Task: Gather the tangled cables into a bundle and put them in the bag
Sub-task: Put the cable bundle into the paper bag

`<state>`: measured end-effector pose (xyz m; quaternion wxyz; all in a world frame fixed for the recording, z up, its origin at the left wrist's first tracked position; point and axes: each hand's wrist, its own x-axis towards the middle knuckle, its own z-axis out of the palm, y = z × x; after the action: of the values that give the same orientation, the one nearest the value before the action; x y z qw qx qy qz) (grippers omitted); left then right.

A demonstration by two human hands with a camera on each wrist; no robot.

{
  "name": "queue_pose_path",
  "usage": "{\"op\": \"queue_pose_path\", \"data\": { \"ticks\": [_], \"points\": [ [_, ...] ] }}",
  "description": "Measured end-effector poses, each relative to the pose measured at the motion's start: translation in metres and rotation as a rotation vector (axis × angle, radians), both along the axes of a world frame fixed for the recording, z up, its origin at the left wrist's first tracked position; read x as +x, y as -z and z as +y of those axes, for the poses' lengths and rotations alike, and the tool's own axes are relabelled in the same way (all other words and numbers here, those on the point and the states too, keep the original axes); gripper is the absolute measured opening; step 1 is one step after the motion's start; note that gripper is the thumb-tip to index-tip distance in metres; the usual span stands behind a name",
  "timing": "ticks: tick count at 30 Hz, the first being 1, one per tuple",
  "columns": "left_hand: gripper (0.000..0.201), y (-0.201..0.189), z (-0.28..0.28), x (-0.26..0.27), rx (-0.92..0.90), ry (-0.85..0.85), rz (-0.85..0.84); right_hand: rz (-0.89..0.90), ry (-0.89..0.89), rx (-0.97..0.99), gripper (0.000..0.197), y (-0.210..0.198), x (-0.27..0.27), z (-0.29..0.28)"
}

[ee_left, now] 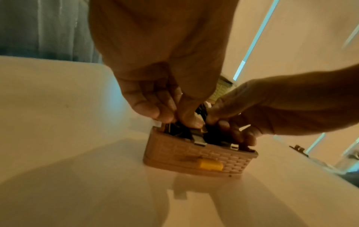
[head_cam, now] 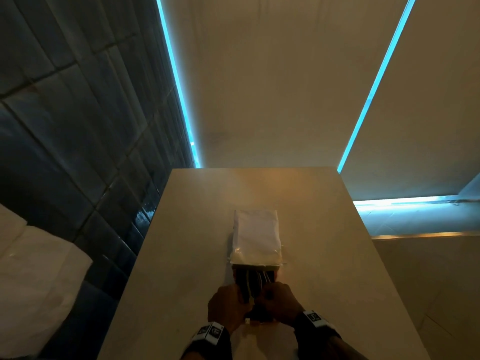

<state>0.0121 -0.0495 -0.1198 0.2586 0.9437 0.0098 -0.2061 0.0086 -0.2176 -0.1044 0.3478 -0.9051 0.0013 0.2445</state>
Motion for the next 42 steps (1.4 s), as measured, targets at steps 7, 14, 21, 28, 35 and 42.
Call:
{"op": "queue_pose_path", "data": {
  "ticks": [7, 14, 21, 28, 35, 42],
  "points": [
    [0.033, -0.011, 0.002, -0.005, -0.034, 0.075, 0.139, 0.015, 0.033, -0.075, 0.030, 0.007, 0.003, 0.026],
    [0.023, 0.000, 0.010, 0.003, -0.087, -0.062, 0.114, -0.001, 0.140, -0.045, 0.017, 0.007, 0.004, 0.023],
    [0.027, -0.002, 0.001, -0.003, -0.002, -0.031, -0.051, 0.107, 0.166, -0.020, 0.023, 0.011, -0.002, 0.020],
    [0.019, -0.012, -0.006, 0.009, 0.013, 0.067, -0.028, 0.137, 0.064, -0.091, 0.047, 0.011, -0.002, 0.018],
    [0.027, -0.002, -0.005, 0.004, 0.059, 0.124, -0.043, 0.090, -0.014, -0.175, 0.046, 0.017, -0.004, -0.009],
    [0.067, -0.004, -0.008, -0.002, -0.023, 0.174, 0.046, 0.147, 0.019, -0.190, 0.054, 0.023, -0.017, -0.010]
  ]
}}
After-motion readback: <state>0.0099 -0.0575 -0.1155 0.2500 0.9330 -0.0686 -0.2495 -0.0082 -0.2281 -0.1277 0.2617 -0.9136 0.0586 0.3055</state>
